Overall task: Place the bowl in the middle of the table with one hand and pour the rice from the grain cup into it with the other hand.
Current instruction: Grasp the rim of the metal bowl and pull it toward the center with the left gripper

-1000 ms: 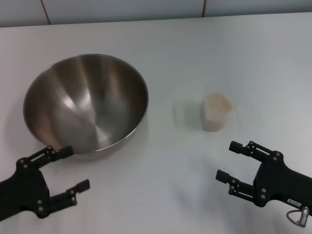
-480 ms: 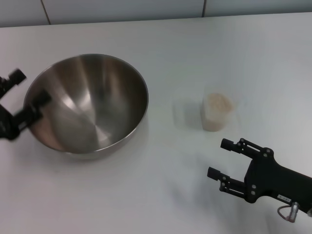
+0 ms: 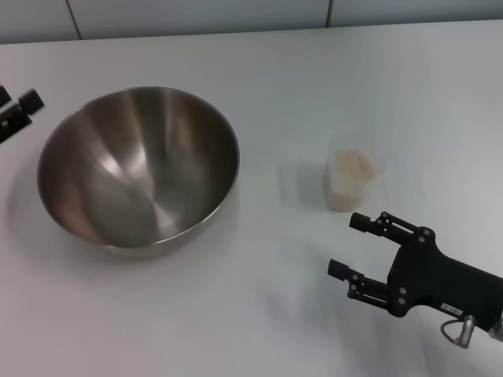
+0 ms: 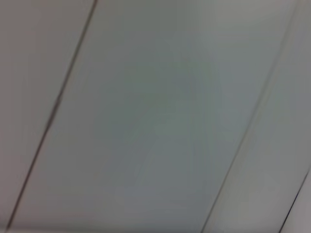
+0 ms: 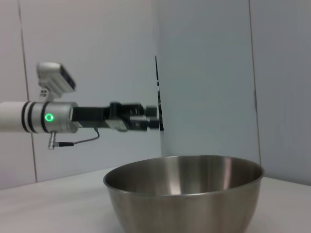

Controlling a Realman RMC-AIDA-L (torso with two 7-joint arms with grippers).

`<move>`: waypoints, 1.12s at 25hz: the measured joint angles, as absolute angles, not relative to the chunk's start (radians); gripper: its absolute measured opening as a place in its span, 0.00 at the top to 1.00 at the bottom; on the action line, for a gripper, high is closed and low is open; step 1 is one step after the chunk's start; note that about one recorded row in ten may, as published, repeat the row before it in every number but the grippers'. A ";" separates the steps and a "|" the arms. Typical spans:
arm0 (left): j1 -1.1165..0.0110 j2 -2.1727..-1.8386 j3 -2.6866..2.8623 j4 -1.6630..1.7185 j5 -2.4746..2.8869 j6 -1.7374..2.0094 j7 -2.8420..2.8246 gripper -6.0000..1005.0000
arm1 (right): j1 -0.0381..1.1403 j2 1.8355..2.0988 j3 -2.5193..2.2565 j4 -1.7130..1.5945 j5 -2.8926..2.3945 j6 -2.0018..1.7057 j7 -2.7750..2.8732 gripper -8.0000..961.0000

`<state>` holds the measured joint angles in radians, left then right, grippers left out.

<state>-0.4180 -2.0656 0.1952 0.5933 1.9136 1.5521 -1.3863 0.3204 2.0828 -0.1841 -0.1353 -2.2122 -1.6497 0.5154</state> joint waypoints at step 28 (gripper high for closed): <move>-0.381 -2.068 0.546 0.804 2.068 1.388 -1.610 0.21 | 0.340 2.084 -0.157 -0.135 -2.184 -1.603 0.514 0.22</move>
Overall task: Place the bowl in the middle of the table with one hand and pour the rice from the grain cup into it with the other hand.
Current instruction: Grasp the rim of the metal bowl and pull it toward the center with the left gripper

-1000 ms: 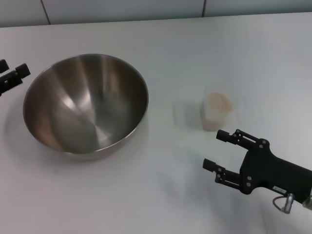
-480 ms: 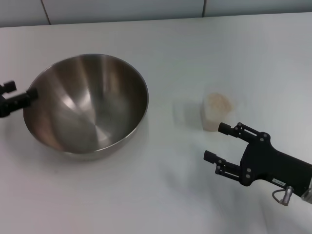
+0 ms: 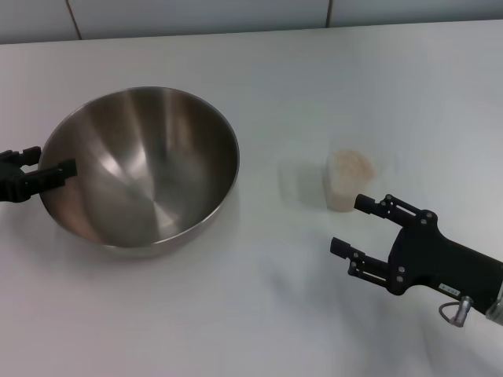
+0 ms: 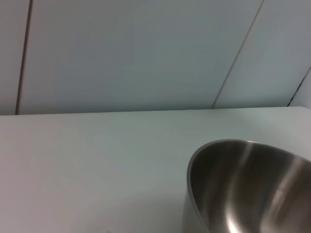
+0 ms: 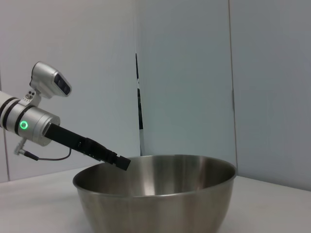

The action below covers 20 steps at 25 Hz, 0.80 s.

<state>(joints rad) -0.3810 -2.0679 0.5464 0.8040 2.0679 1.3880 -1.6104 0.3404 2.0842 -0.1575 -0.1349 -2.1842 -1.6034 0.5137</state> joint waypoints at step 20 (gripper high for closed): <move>-0.392 -2.067 0.684 0.868 2.080 1.373 -1.680 0.59 | 0.357 2.085 -0.144 -0.133 -2.183 -1.566 0.514 0.22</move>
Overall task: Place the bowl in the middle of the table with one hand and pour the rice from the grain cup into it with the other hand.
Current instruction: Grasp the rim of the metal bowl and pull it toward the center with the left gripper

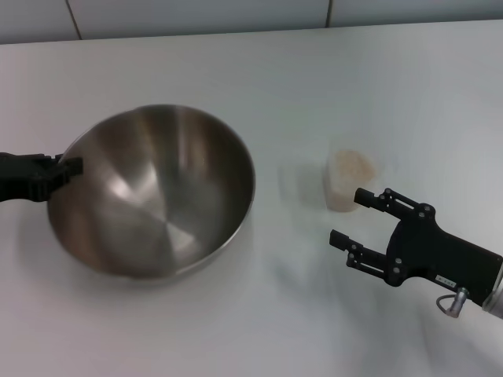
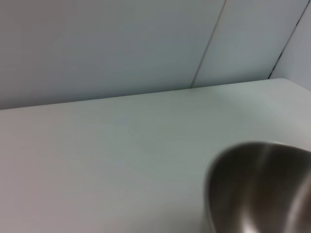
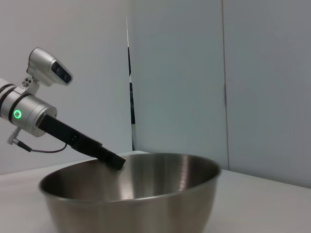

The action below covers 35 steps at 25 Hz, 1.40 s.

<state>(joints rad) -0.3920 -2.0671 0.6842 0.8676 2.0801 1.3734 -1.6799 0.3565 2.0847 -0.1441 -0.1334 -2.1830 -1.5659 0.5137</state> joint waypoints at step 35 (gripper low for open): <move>-0.450 -2.069 0.729 0.939 2.071 1.367 -1.782 0.95 | 0.380 2.084 -0.144 -0.133 -2.181 -1.525 0.514 0.22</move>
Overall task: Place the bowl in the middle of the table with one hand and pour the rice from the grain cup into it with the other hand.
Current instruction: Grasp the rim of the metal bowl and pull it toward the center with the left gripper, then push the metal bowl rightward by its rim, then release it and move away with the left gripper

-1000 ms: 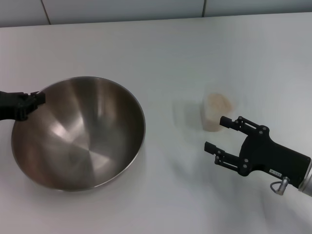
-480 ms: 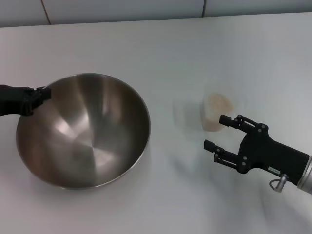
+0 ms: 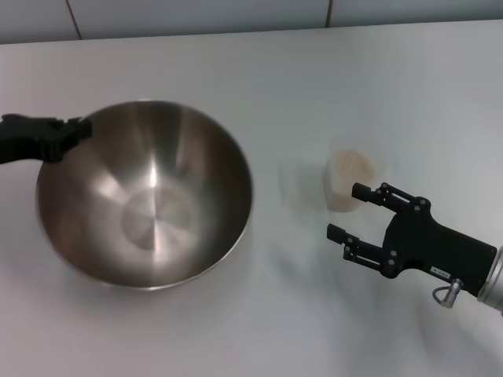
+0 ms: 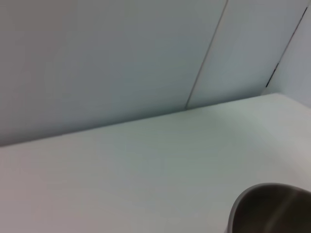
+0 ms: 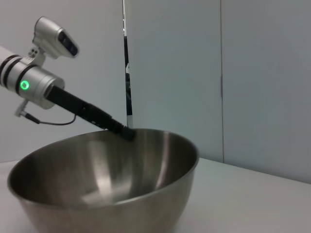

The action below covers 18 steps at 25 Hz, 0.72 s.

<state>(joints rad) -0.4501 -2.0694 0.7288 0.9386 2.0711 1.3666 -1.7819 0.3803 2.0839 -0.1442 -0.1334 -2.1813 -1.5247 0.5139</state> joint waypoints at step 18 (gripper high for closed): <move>-0.564 -2.075 0.811 0.966 2.019 1.419 -1.806 0.95 | 0.371 2.085 -0.143 -0.102 -2.181 -1.531 0.469 0.22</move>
<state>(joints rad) -0.5644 -2.0755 0.8114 0.9665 2.0186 1.4194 -1.8062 0.3713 2.0849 -0.1434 -0.1020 -2.1812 -1.5310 0.4693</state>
